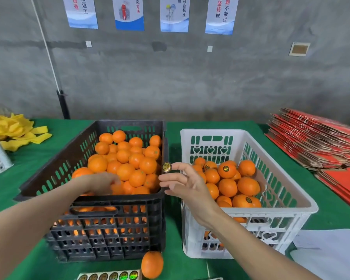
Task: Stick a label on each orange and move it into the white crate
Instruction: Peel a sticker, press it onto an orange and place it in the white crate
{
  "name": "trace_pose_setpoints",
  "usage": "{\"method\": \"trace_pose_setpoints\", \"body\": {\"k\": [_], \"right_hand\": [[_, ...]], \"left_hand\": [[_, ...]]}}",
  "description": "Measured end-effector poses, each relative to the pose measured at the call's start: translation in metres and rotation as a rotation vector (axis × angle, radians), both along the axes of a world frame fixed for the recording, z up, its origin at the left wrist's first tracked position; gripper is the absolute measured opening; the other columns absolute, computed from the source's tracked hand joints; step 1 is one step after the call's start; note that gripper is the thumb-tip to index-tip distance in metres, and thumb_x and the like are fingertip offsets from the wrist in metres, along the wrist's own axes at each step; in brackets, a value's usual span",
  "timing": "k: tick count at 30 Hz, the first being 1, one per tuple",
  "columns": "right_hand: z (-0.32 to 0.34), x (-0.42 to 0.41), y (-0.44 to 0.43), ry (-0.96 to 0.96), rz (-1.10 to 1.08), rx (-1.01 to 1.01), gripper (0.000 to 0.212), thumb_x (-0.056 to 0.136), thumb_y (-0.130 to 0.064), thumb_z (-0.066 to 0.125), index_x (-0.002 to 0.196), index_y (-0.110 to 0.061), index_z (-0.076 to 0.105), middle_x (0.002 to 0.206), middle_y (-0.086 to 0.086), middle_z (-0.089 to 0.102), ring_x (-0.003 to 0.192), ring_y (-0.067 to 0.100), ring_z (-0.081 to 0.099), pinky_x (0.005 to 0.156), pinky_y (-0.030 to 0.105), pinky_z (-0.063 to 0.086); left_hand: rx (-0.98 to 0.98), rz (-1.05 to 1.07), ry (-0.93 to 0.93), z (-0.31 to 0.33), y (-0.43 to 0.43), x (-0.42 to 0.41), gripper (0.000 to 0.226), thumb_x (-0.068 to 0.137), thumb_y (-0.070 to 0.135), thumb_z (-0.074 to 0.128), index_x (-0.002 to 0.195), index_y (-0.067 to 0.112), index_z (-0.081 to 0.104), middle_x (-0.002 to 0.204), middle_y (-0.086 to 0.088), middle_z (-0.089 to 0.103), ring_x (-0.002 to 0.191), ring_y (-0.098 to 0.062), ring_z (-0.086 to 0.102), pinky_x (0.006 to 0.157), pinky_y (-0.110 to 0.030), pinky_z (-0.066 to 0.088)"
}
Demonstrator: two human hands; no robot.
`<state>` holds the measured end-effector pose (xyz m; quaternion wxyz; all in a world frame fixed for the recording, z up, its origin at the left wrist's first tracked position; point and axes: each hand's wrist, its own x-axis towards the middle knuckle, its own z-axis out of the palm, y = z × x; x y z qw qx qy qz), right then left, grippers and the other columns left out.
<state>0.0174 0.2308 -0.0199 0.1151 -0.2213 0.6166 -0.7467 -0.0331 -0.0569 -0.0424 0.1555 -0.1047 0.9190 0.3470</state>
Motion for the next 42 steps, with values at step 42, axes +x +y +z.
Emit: {"method": "trace_pose_setpoints", "body": {"k": [42], "right_hand": [[0.034,0.022,0.045,0.131,-0.26,0.107,0.015,0.088,-0.003,0.059,0.076,-0.011,0.063,0.125,0.008,0.059,0.108,0.018,0.06,0.095,0.04,0.049]], "left_hand": [[1.685,0.294,-0.003,0.051,0.194,0.09,0.054,0.073,0.037,0.062,0.118,0.007,0.06,0.107,-0.018,0.071,0.09,-0.029,0.072,0.067,-0.035,0.059]]}}
